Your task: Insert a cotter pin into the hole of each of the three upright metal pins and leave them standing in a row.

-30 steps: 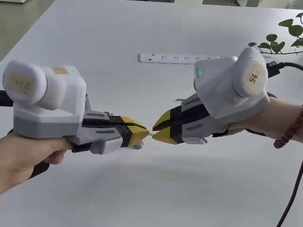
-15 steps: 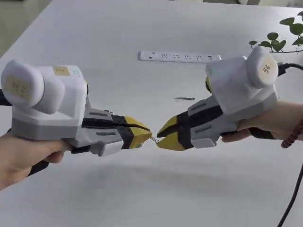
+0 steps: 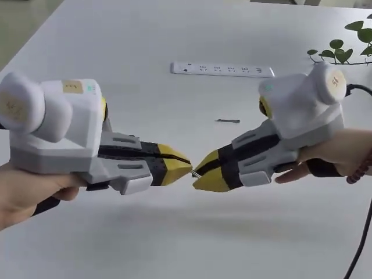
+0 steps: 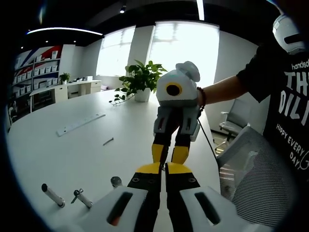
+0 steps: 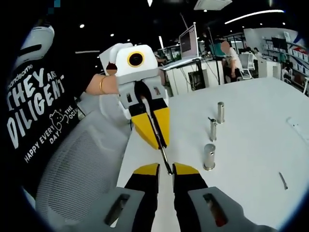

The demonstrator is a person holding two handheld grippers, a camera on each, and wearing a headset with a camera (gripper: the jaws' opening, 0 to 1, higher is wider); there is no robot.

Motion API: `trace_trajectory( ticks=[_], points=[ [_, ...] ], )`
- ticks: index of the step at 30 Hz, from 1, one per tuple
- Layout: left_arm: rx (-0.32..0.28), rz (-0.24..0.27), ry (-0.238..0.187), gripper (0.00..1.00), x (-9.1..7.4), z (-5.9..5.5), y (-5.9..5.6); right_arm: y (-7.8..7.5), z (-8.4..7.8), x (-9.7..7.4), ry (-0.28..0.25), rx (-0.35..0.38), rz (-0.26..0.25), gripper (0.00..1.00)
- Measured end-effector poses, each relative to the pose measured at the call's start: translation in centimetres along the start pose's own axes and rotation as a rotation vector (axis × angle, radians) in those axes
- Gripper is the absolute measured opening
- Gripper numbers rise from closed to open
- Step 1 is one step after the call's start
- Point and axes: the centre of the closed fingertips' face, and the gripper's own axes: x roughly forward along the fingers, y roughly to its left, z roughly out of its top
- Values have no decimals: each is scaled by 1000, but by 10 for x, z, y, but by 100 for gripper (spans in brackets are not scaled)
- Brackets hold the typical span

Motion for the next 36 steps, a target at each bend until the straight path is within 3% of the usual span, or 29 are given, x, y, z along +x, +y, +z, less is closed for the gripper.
trace_trajectory(
  ticks=[6, 12, 19, 22, 29, 36],
  points=[
    [6, -29, -15, 0, -1, 3, -5, 4, 0, -2, -23, 24, 30, 0],
    [-1, -37, -8, 0, -2, -1, -6, 7, 0, -3, -14, 2, 34, 0],
    [22, -41, 32, 1, -1, -12, -9, 12, -8, 2, 77, -85, 36, 0],
    [20, -4, 36, 2, -1, -15, -4, 10, -10, 4, 119, -106, 26, 0],
    [-2, 50, 15, 7, -3, -17, 6, -5, -12, 3, 200, -170, -8, 0],
    [-8, 119, 10, 11, -7, -21, 18, -27, -22, 0, 282, -196, -83, 0]
  ],
)
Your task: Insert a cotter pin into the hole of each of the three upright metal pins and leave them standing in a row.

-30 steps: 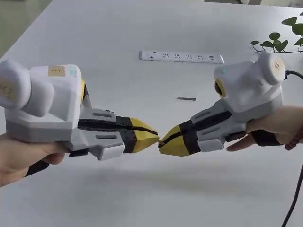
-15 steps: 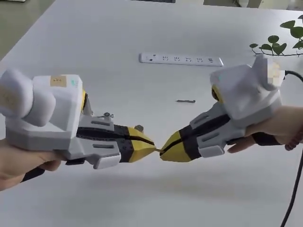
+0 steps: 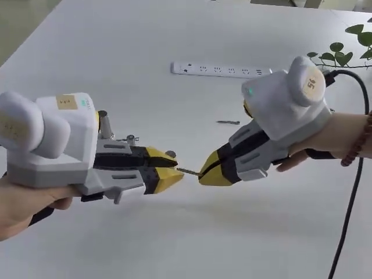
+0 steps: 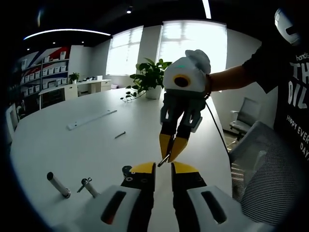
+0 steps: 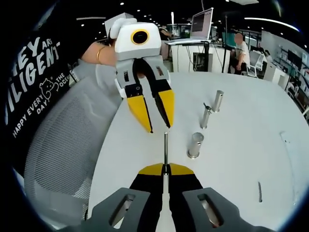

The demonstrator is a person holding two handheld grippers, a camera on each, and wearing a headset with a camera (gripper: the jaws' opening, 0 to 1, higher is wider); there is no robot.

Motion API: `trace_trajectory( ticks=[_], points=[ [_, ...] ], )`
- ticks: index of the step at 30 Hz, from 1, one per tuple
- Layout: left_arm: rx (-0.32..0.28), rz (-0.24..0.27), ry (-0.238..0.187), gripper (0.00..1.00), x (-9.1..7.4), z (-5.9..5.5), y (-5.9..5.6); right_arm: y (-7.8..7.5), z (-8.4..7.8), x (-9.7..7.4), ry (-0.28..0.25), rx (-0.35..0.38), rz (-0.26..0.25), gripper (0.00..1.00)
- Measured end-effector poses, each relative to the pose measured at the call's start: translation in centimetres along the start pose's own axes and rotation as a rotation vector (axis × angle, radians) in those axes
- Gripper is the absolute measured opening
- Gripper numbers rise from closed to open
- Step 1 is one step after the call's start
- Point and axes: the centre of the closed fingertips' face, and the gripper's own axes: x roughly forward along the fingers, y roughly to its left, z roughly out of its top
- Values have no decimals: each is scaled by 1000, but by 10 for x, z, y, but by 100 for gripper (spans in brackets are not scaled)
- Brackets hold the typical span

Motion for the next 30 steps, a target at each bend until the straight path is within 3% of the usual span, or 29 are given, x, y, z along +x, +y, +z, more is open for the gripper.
trace_trajectory(
  ticks=[9, 18, 30],
  points=[
    [-1, 118, -15, 13, 0, -7, 22, -20, -12, -1, 70, -10, -54, 0],
    [-37, 199, -18, 15, 4, -20, 41, -36, -21, 4, 120, -9, -81, 0],
    [-59, 260, 15, 17, 19, -39, 57, -50, -26, 10, 157, -15, -109, 0]
  ],
)
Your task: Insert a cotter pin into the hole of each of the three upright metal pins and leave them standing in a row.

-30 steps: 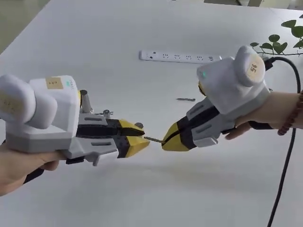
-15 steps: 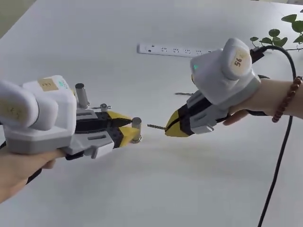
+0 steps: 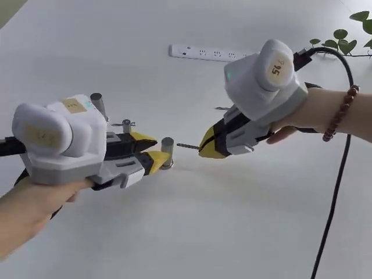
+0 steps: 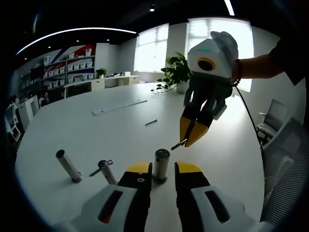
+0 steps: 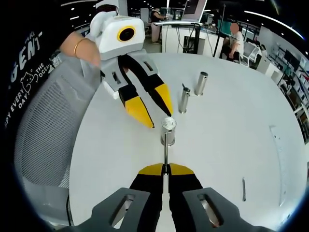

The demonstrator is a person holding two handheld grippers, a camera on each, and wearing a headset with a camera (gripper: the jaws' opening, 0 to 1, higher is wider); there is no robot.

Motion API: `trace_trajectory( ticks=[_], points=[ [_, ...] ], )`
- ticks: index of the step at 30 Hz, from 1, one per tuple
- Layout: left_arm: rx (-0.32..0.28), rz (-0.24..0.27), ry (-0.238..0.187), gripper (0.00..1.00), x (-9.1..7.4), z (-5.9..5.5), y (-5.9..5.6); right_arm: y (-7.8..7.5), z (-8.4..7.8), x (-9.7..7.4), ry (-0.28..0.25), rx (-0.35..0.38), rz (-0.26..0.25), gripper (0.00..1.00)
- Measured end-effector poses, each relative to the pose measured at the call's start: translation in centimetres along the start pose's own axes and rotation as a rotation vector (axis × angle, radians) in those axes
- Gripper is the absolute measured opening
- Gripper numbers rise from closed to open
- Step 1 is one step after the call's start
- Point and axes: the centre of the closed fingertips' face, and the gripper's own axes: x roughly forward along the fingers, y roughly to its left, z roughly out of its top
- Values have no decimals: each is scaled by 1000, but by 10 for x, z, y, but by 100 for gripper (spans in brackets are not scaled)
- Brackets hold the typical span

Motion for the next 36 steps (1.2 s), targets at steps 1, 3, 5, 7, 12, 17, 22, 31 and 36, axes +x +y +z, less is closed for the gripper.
trace_trajectory(
  ticks=[1, 3, 5, 7, 12, 17, 22, 31, 36],
  points=[
    [0, 3, 3, 17, 1, -1, 0, 0, 0, 1, 0, 1, 1, 0],
    [-1, 16, 11, 18, 5, -4, 3, 0, 0, 2, 2, 2, -1, 0],
    [0, 19, 27, 18, 9, -8, 4, -2, -1, 3, 6, 0, -5, 0],
    [3, 16, 35, 18, 12, -10, 4, -4, -1, 5, 7, 5, -5, 0],
    [5, 17, 45, 17, 17, -13, 4, -5, 2, 6, 7, 8, -8, 0],
    [-16, 22, 44, 14, 19, -14, 6, -6, 2, 7, 11, 5, -7, 0],
    [-15, 21, 49, 12, 21, -16, 5, -5, 3, 10, 17, -5, -7, 0],
    [-4, 23, 59, 12, 23, -19, 8, -6, 8, 12, 42, -50, -7, 0],
    [2, 28, 59, 11, 24, -21, 9, -7, 9, 13, 65, -60, -21, 0]
  ],
)
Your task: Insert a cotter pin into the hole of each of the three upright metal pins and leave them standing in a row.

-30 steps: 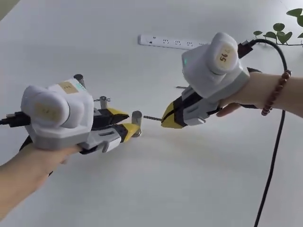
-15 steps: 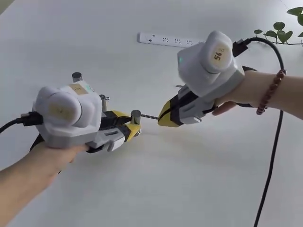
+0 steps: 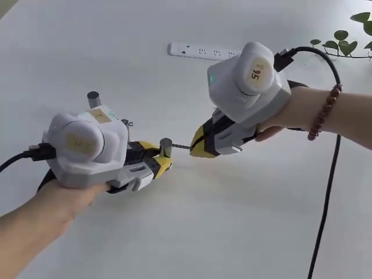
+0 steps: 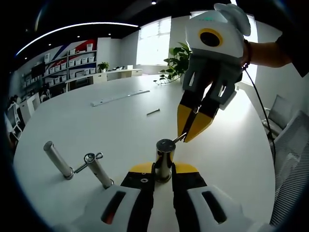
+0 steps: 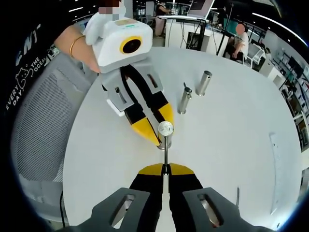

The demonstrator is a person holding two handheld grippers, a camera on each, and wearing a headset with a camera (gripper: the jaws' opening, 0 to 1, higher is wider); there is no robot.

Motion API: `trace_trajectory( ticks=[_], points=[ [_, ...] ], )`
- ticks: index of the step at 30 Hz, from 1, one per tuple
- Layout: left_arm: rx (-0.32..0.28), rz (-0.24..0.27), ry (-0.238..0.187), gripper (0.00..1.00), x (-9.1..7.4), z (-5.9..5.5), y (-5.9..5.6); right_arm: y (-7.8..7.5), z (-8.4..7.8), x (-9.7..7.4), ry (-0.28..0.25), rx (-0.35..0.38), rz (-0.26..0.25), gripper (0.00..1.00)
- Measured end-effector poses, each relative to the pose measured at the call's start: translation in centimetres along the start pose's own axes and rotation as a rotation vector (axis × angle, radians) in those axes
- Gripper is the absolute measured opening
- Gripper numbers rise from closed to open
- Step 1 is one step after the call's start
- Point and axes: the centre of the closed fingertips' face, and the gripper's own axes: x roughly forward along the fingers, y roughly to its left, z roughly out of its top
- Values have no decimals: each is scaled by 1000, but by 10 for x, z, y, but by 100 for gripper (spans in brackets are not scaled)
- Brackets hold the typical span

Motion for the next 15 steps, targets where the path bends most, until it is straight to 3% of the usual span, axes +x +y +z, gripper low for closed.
trace_trajectory(
  ticks=[10, 15],
  points=[
    [18, -5, 0, 11, 0, 0, -1, -5, 1, -1, 23, -58, -27, 0],
    [25, -3, 2, 11, 1, 0, -2, -4, 10, 1, -1, -56, -27, 0]
  ],
)
